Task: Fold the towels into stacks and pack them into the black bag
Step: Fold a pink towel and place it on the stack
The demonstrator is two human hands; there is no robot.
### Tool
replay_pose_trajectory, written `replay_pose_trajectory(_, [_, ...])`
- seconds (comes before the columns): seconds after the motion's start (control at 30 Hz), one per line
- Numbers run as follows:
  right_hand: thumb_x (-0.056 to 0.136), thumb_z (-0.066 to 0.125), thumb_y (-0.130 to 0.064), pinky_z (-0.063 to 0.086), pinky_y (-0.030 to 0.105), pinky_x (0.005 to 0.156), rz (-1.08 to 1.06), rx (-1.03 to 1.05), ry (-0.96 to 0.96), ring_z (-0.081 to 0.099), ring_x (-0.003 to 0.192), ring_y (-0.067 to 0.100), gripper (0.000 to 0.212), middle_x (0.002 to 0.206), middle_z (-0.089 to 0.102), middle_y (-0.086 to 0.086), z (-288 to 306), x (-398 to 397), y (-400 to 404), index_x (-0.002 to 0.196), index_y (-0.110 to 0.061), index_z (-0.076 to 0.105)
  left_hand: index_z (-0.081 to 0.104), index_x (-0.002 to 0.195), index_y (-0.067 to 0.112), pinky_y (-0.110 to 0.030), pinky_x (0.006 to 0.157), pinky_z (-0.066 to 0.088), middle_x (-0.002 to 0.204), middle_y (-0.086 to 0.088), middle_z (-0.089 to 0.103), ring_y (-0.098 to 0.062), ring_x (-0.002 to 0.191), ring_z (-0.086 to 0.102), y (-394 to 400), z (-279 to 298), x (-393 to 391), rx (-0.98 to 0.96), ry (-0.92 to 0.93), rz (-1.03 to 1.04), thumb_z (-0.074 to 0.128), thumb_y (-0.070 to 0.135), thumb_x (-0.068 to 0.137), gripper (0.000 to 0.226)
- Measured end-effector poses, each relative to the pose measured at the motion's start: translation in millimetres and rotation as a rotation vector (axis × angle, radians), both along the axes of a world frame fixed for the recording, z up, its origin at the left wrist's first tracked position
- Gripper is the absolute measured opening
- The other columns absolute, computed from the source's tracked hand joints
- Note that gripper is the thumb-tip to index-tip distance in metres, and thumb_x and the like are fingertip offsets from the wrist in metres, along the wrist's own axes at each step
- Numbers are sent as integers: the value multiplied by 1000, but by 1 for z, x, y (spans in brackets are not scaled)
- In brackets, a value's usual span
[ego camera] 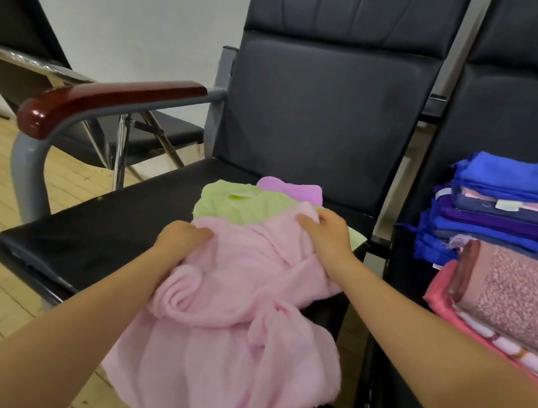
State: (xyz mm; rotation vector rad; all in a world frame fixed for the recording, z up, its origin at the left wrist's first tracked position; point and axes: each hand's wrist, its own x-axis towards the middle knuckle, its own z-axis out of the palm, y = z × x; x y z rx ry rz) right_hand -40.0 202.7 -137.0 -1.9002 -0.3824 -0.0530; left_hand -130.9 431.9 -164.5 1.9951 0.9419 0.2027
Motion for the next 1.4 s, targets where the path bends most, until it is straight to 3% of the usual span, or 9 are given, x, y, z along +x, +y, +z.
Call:
replay_pose_trajectory(0.13, [87, 62, -16, 35, 11, 52, -50, 87, -111, 44, 63, 6, 23, 71, 50, -6, 21, 15, -1, 67, -18, 50, 55, 117, 8, -33, 72, 45, 97, -10, 58, -24, 84, 55, 12, 23, -2, -233, -292, 177, 51, 23, 96, 26])
replay_pose_trajectory(0.27, [83, 60, -18, 25, 32, 52, -105, -125, -67, 31, 57, 16, 29, 61, 35, 5, 24, 40, -1, 63, -11, 41, 60, 112, 22, -40, 92, 46, 116, -4, 58, -22, 102, 54, 28, 25, -9, -373, -610, 222, 56, 14, 88, 26])
replay_pose_trajectory(0.37, [79, 60, -18, 36, 35, 54, -151, -214, -100, 44, 60, 29, 26, 73, 54, 24, 19, 50, -7, 73, 7, 58, 59, 122, 29, -43, 99, 45, 128, -1, 54, -25, 111, 54, 38, 22, -6, -503, -633, 150, 61, 11, 81, 45])
replay_pose_trajectory(0.53, [87, 55, -12, 41, 22, 61, -135, -112, -184, 54, 74, 10, 11, 81, 58, -8, 16, 52, -15, 89, -6, 64, 59, 127, 28, -42, 100, 46, 131, -2, 53, -24, 113, 53, 37, 12, -2, -560, -612, 92, 60, 6, 85, 47])
replay_pose_trajectory(0.73, [91, 50, -10, 43, 17, 64, -226, 121, -211, 53, 79, 11, 14, 90, 59, -4, 23, 61, -8, 100, -8, 60, 57, 130, 36, -41, 109, 37, 147, 3, 40, -23, 126, 44, 39, 23, 16, -263, -662, 193, 49, 4, 94, 49])
replay_pose_trajectory(0.93, [92, 53, -25, 41, 35, 90, -199, -401, 111, 43, 126, 34, 53, 137, 44, 14, 8, 61, -1, 141, -12, 37, 23, 151, 25, -50, 105, 37, 154, -13, 27, -37, 135, 35, 54, 1, 15, -29, -170, 176, 59, 12, 91, 72])
replay_pose_trajectory(1.2, [90, 50, -16, 40, 27, 77, -24, -242, -65, 56, 103, 23, 28, 119, 57, 5, 31, -12, -9, 116, -17, 58, 45, 138, 21, -43, 98, 44, 139, -11, 47, -30, 125, 47, 12, 32, -44, 291, -230, 9, 54, 26, 94, 45])
replay_pose_trajectory(1.27, [89, 50, -14, 45, 31, 70, 47, -213, -123, 59, 87, 25, 15, 103, 65, 5, 35, -41, -12, 95, -11, 63, 52, 129, 20, -32, 87, 46, 125, -6, 56, -22, 110, 56, -16, 46, -68, 356, -274, -105, 53, 24, 95, 35])
replay_pose_trajectory(1.4, [96, 50, -26, 44, 29, 65, 306, -241, -172, 52, 61, 12, 35, 63, 59, -5, 33, -105, -29, 72, -3, 62, 63, 87, 18, -28, 70, 46, 82, 8, 61, -13, 78, 58, -80, 56, -133, 436, -270, -283, 53, 28, 95, 16])
